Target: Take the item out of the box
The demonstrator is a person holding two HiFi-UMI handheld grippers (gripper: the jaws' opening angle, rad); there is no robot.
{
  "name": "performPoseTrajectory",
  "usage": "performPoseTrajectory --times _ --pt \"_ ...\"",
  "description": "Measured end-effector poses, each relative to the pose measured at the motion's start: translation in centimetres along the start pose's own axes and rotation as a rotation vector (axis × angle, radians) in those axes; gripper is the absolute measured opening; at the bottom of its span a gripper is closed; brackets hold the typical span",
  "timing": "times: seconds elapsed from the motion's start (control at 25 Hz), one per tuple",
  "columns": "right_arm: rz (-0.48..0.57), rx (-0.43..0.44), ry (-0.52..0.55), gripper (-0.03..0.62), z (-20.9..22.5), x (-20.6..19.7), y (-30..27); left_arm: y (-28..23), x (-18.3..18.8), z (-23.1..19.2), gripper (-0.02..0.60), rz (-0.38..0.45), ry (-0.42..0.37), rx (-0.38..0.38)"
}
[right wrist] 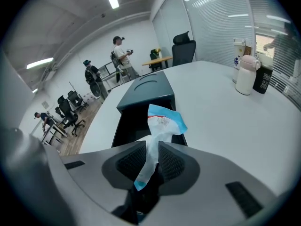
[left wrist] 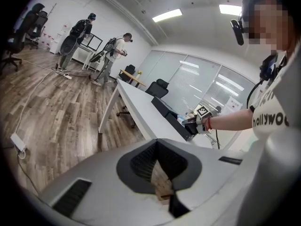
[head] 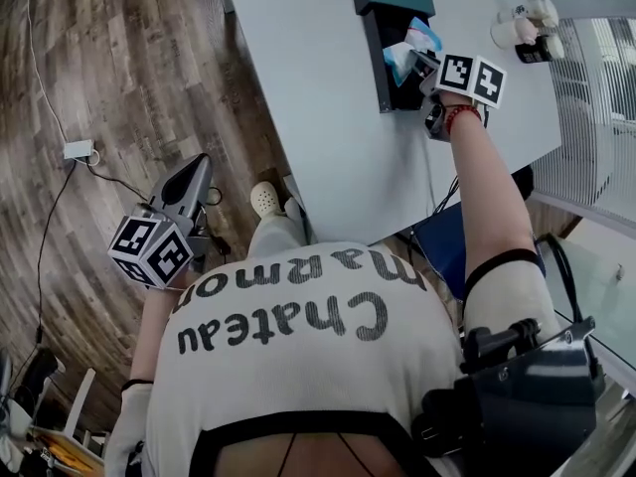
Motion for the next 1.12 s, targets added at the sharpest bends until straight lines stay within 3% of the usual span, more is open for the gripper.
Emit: performPoseTrajectory --times 0.24,0.44,0.6,0.76,0.92,1.12 --pt "-0.032 0.023 -0.023 0.059 0.6 -0.1 0.2 1.0 -0.6 0.7 -0.009 0.022 -0.005 0.037" --pt "-0.053 0.016 0.126 0.04 0.2 0.0 -0.3 1.6 -1.0 2.2 -0.009 0.063 -0.01 0.08" --pt "-0.037 0.012 0.186 0.032 -0.1 0.2 -0.1 3.2 -0.3 3.7 -0.009 0.133 -0.015 0.141" --pt "0.0 0.007 0.279 0.026 -0.6 0.7 0.3 6.2 0.3 4.7 -0.009 0.216 -0.017 0.225" --pt "0.054 0.031 0.28 0.024 -0.8 1.4 1.3 8.9 1.0 6.6 -0.009 0.281 -0.051 0.285" --pt "0.18 0.069 0.295 0.023 -1.3 3.4 3.4 10.2 1.1 9.6 -0.009 0.336 -0.072 0.298"
Point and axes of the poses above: the fingertips, and each gripper's own axes: y backward along the fingers, z to its right, x out of its top, the point moved 1 cm from there along y, backward along the fingers, and after that the axes turned 13 degrees about z, right-handed, at the moved point
